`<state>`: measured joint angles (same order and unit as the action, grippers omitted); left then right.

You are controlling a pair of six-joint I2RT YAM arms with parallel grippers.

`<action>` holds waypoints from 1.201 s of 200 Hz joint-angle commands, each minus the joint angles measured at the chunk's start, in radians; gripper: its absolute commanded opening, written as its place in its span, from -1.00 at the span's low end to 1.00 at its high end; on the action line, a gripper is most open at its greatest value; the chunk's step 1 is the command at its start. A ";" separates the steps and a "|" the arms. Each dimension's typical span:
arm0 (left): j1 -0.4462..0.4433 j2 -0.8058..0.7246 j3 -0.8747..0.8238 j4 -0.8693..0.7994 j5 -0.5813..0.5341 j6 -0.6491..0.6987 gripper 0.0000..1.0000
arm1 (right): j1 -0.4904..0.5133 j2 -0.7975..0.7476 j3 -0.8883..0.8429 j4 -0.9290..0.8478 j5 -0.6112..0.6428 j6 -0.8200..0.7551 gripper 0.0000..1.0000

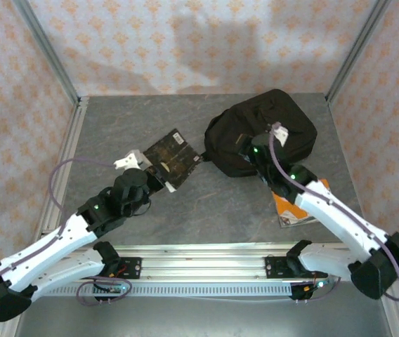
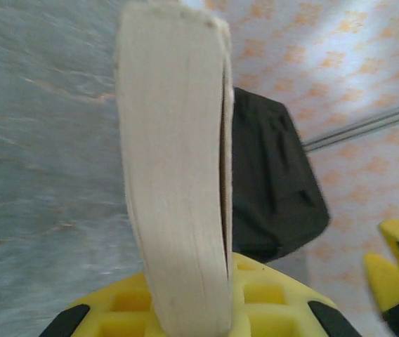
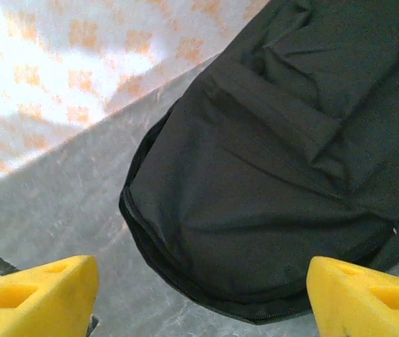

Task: Pack the student bag
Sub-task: Rotate the book, then open the student bag at the top-right of the table.

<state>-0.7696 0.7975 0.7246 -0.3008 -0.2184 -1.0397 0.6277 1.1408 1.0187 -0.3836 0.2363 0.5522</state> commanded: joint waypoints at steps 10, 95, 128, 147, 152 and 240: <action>0.013 -0.051 -0.007 -0.124 -0.138 0.093 -1.00 | 0.000 0.259 0.233 -0.218 -0.130 -0.293 0.47; 0.104 -0.092 -0.071 -0.130 -0.047 0.132 -1.00 | -0.045 0.782 0.730 -0.419 -0.264 -0.375 0.61; 0.149 -0.089 -0.077 -0.120 0.004 0.140 -1.00 | -0.065 0.892 0.831 -0.425 -0.236 -0.348 0.55; 0.163 -0.088 -0.080 -0.117 0.015 0.144 -1.00 | -0.083 0.947 0.871 -0.426 -0.258 -0.332 0.48; 0.166 -0.087 -0.081 -0.115 0.018 0.145 -1.00 | -0.087 0.960 0.880 -0.426 -0.259 -0.328 0.46; 0.200 -0.067 -0.099 -0.086 0.060 0.138 -1.00 | -0.154 0.998 0.851 -0.351 -0.284 -0.329 -0.87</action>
<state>-0.5819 0.7361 0.6250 -0.4629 -0.1493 -0.9142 0.4793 2.1586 1.8881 -0.7601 -0.0528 0.2363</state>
